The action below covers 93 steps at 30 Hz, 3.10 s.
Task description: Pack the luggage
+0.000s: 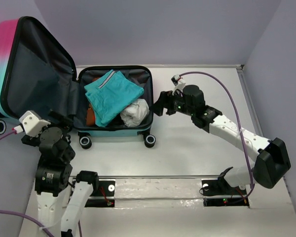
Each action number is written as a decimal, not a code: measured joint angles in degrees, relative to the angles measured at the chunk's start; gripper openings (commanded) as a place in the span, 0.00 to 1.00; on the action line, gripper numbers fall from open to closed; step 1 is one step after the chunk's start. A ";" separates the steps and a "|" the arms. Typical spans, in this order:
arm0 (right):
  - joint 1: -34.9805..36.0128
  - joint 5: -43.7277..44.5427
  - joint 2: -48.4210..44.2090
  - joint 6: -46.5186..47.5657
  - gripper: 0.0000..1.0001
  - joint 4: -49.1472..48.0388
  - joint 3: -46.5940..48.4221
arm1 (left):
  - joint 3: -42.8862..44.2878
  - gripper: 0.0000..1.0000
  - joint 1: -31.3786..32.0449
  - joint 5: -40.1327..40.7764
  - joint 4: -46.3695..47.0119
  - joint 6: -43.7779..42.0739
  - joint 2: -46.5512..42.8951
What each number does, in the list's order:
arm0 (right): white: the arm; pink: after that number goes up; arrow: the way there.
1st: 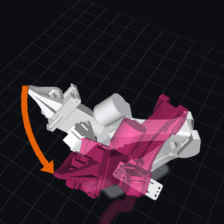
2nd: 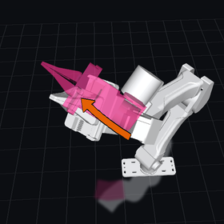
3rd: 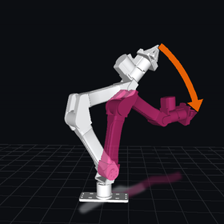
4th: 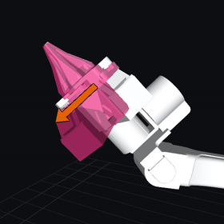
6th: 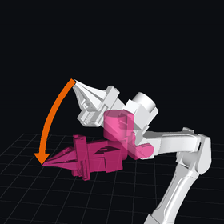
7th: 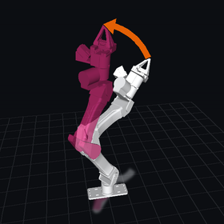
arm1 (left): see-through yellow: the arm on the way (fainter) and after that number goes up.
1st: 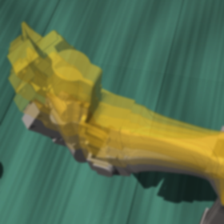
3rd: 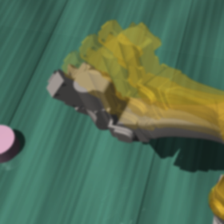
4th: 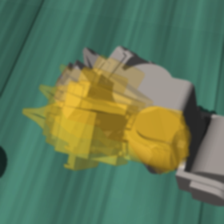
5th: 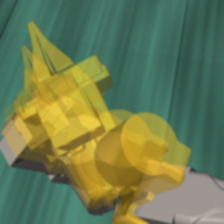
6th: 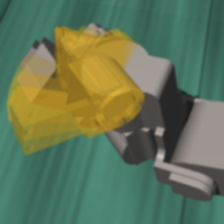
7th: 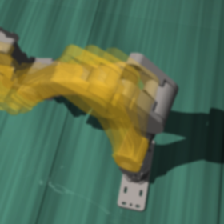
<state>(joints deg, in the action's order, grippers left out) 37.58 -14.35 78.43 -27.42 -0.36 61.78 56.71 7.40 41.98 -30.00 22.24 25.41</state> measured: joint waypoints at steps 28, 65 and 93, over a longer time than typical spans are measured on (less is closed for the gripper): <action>0.00 -4.79 -4.85 3.80 0.87 -1.14 -10.21 | 0.07 0.06 -21.86 4.72 5.05 -2.25 23.80; -6.54 30.88 -23.30 -3.19 0.09 8.00 -18.01 | 27.15 0.88 47.47 -29.46 9.40 -21.99 34.14; -7.63 26.08 4.15 0.59 0.07 5.95 -6.34 | 14.08 0.06 -24.04 -37.09 18.60 0.07 64.35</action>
<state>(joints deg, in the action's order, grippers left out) 29.95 11.73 82.59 -26.83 5.58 55.44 70.78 -16.64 4.89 -11.40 22.31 89.76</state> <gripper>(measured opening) 0.070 0.086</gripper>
